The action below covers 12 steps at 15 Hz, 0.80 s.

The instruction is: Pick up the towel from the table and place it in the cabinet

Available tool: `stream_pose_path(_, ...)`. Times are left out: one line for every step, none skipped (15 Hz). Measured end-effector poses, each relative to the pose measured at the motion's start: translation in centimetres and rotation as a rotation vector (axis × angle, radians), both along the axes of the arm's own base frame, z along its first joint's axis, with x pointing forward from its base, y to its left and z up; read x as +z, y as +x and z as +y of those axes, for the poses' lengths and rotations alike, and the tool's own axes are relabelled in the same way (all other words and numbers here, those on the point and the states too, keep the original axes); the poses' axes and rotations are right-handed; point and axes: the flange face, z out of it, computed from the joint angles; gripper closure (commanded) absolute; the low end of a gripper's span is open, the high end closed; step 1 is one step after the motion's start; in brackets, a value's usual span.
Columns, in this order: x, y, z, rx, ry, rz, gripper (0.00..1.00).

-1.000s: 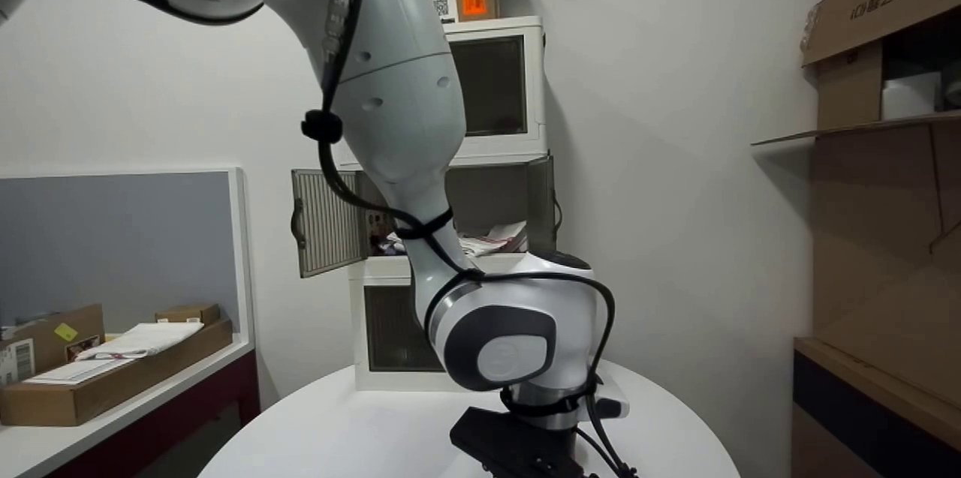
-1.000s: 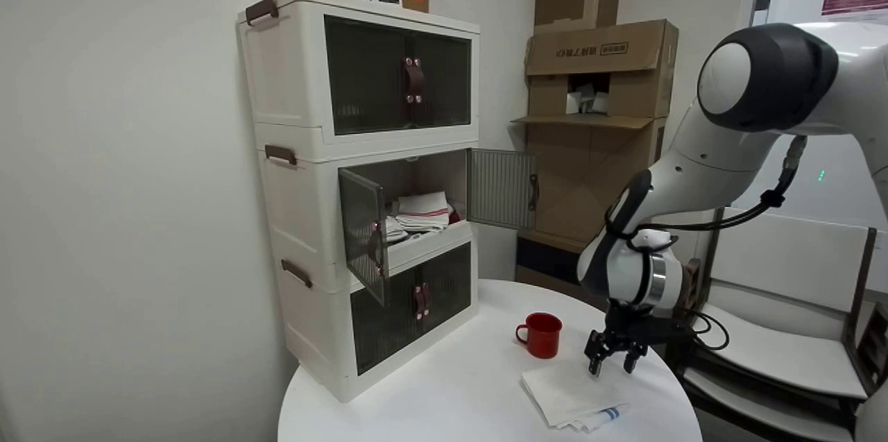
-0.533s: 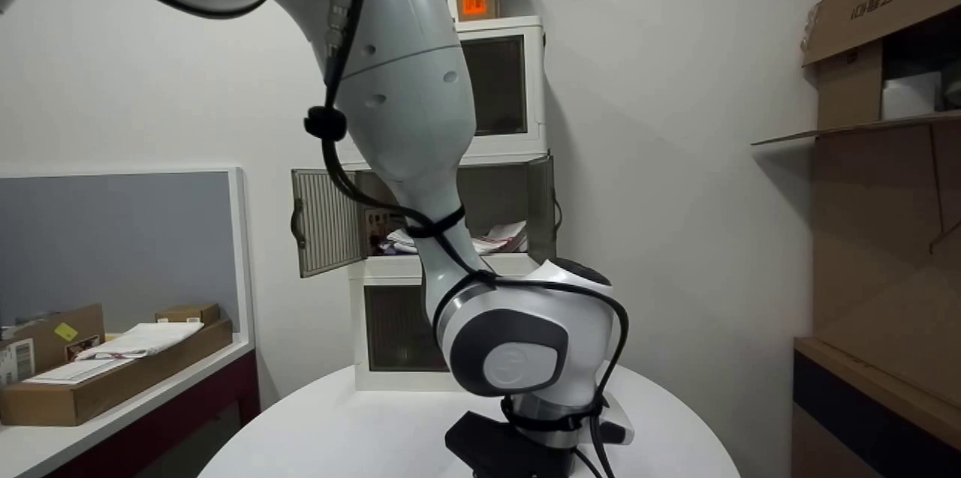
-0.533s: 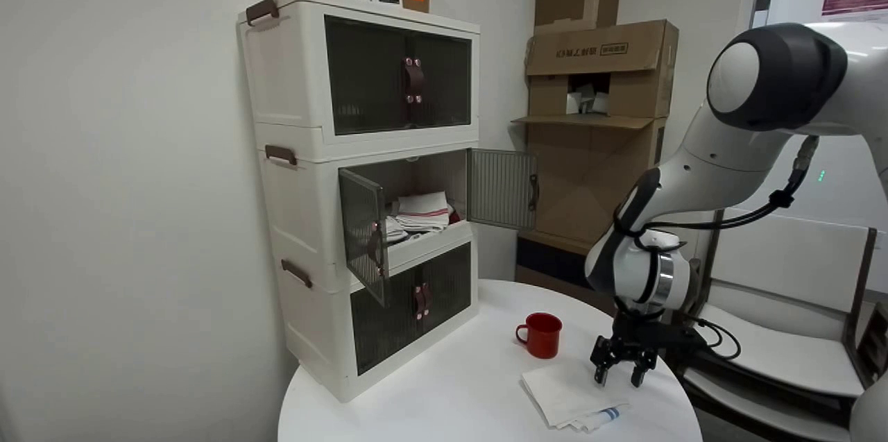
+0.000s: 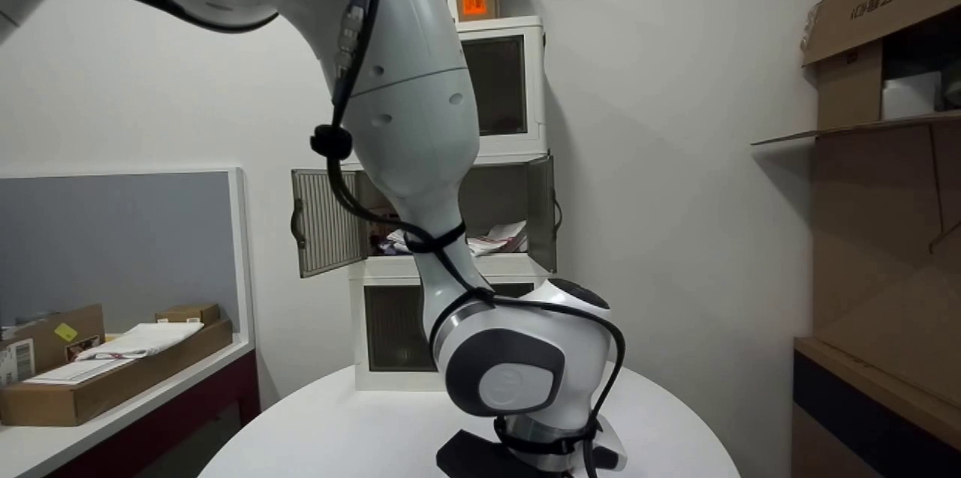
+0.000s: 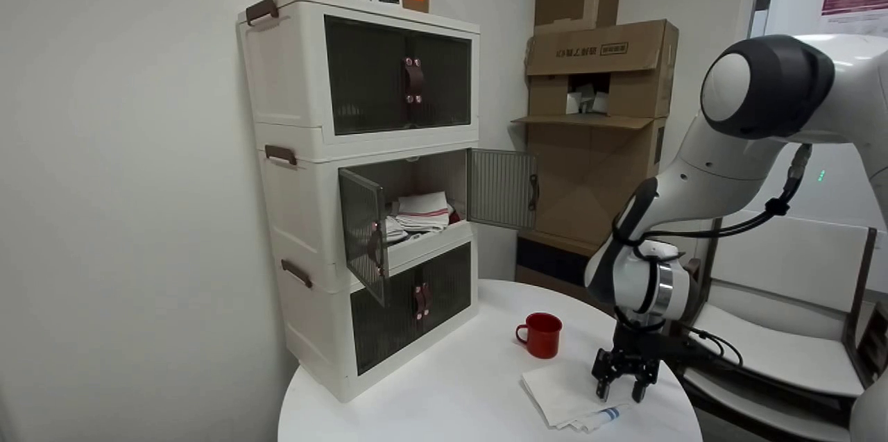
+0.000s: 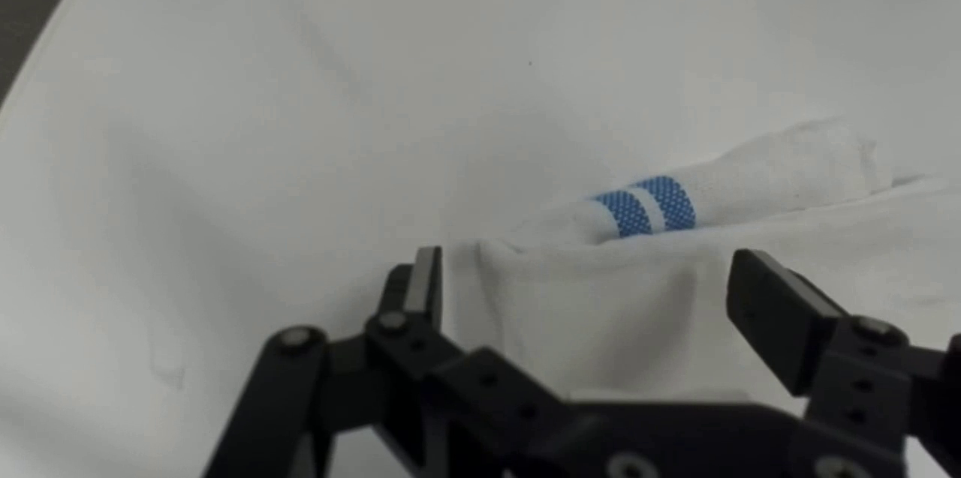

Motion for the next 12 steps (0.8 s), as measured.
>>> stream_pose_path(-0.3,-0.1,0.1,0.004,0.004,0.003,0.38)
stream_pose_path(-0.4,-0.1,0.3,0.008,0.007,0.005,0.45)
stream_pose_path(-0.5,0.0,0.5,0.013,0.01,0.005,0.54)
stream_pose_path(-0.5,0.1,0.7,0.017,0.012,0.004,0.62)
stream_pose_path(-0.4,0.3,0.9,0.021,0.014,0.002,0.7)
stream_pose_path(-0.4,0.4,1.1,0.025,0.016,0.0,0.77)
stream_pose_path(-0.3,0.5,1.2,0.028,0.017,-0.002,0.86)
stream_pose_path(-0.3,0.6,1.3,0.031,0.017,-0.004,0.92)
stream_pose_path(-0.2,0.7,1.4,0.032,0.017,-0.006,0.99)
stream_pose_path(-0.1,0.8,1.4,0.033,0.017,-0.008,1.0)
stream_pose_path(-0.1,0.8,1.4,0.034,0.017,-0.009,1.0)
stream_pose_path(0.0,0.9,1.4,0.032,0.018,-0.012,1.0)
